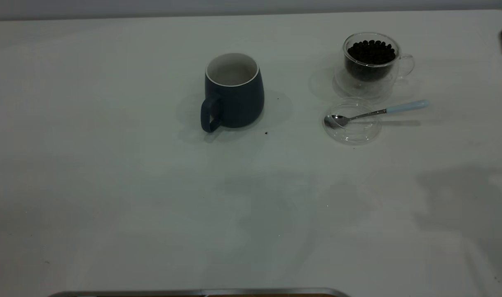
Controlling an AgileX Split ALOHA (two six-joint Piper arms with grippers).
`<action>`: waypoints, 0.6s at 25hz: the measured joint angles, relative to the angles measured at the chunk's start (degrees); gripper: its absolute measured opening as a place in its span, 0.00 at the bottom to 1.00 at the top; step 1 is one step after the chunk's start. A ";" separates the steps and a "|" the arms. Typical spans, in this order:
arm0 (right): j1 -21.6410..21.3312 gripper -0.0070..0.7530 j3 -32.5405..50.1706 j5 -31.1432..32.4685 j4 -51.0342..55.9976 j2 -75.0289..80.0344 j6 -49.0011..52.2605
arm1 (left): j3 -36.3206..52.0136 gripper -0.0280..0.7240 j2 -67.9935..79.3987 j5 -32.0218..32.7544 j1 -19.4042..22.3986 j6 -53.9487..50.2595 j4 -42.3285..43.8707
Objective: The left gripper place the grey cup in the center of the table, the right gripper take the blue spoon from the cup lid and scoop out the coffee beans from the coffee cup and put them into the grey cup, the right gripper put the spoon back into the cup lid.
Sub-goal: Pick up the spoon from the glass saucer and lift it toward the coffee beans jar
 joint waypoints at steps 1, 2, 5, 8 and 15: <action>-0.94 0.78 -1.61 -0.08 0.00 2.66 -0.06 | 0.00 0.67 0.00 0.00 0.00 0.00 0.00; -1.78 0.78 -3.68 -0.08 0.04 5.75 -0.07 | 0.00 0.67 0.00 0.00 0.00 0.00 0.00; -4.93 0.78 -9.96 0.78 0.04 14.06 -1.35 | 0.00 0.67 0.00 0.00 0.00 0.00 0.00; -8.85 0.78 -16.48 3.99 1.11 22.63 -4.68 | 0.00 0.67 0.00 0.00 0.00 0.00 0.00; -17.28 0.78 -30.63 12.98 19.06 40.72 -23.75 | 0.00 0.67 0.00 0.00 0.00 0.14 0.00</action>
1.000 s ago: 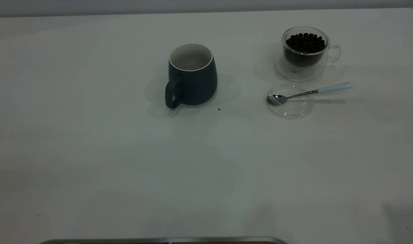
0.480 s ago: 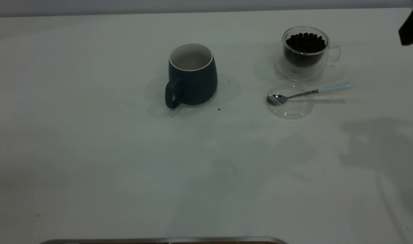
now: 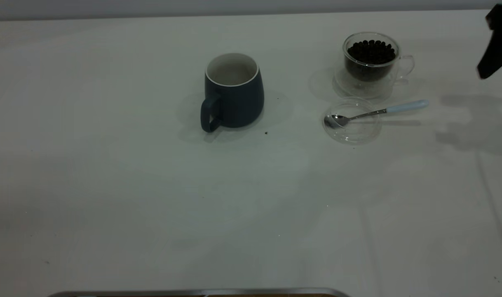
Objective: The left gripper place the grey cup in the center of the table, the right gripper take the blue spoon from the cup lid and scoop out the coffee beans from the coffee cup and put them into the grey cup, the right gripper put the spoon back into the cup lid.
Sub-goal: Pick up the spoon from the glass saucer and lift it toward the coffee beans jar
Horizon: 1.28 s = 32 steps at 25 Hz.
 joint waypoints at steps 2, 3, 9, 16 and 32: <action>-0.64 0.78 -1.95 1.00 8.61 3.86 -7.62 | 0.00 0.67 0.00 0.04 0.00 0.00 0.00; -0.87 0.78 -2.89 1.74 12.71 5.70 -11.79 | 0.00 0.67 0.00 0.04 0.00 0.00 0.00; -3.90 0.78 -7.23 7.22 27.10 13.08 -27.35 | 0.00 0.67 0.00 0.04 0.00 0.00 0.00; -8.17 0.78 -13.30 17.03 30.37 18.99 -31.94 | 0.00 0.67 0.00 0.04 0.00 0.00 0.00; -8.87 0.78 -15.48 26.28 40.47 26.79 -37.46 | 0.00 0.67 0.00 0.04 0.00 -0.19 0.00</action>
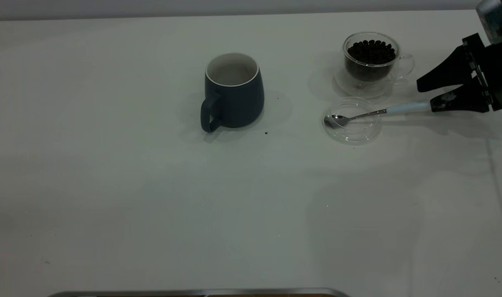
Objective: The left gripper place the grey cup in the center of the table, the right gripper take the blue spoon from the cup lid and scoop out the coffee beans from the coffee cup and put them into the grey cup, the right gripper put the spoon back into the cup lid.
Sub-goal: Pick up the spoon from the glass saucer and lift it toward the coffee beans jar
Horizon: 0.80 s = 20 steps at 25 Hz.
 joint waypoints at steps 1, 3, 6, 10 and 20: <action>0.00 0.78 0.00 0.00 0.06 0.37 -0.07 | 0.00 0.67 0.00 0.00 0.00 0.01 0.00; 0.05 0.78 0.00 0.13 0.12 1.18 -0.17 | 0.00 0.67 0.00 0.00 0.00 0.01 0.00; 0.24 0.78 0.00 0.40 0.56 1.98 -1.05 | 0.00 0.67 0.00 0.00 0.00 0.01 0.00; 0.83 0.78 0.00 1.12 2.96 2.18 -2.67 | 0.00 0.67 0.00 0.00 0.00 0.01 0.00; 3.20 0.78 -0.10 2.38 4.32 3.19 -2.92 | 0.00 0.67 0.00 0.00 0.00 0.01 0.00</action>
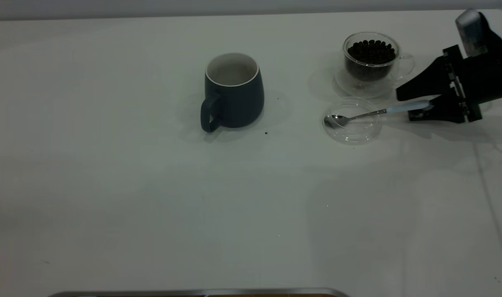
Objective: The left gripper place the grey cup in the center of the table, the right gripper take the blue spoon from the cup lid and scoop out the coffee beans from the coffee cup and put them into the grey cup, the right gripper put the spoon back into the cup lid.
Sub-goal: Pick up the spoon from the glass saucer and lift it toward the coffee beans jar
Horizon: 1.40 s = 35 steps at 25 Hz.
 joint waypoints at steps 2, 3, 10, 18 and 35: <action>0.64 0.78 0.00 0.05 0.84 0.13 0.00 | 0.00 0.67 0.00 0.00 0.00 0.00 0.00; 0.85 0.78 0.00 0.05 0.84 0.19 0.00 | 0.00 0.67 0.00 0.00 0.00 0.00 0.00; 1.09 0.69 0.00 0.18 0.90 0.19 -0.19 | 0.00 0.67 0.00 0.00 0.00 0.00 0.00; 1.09 0.29 0.00 0.77 -0.48 0.19 -1.15 | 0.00 0.67 0.00 0.00 0.00 0.16 0.00; 1.04 0.14 -0.10 6.95 -0.61 -2.38 -4.34 | 0.00 0.67 0.00 0.00 0.00 0.16 0.00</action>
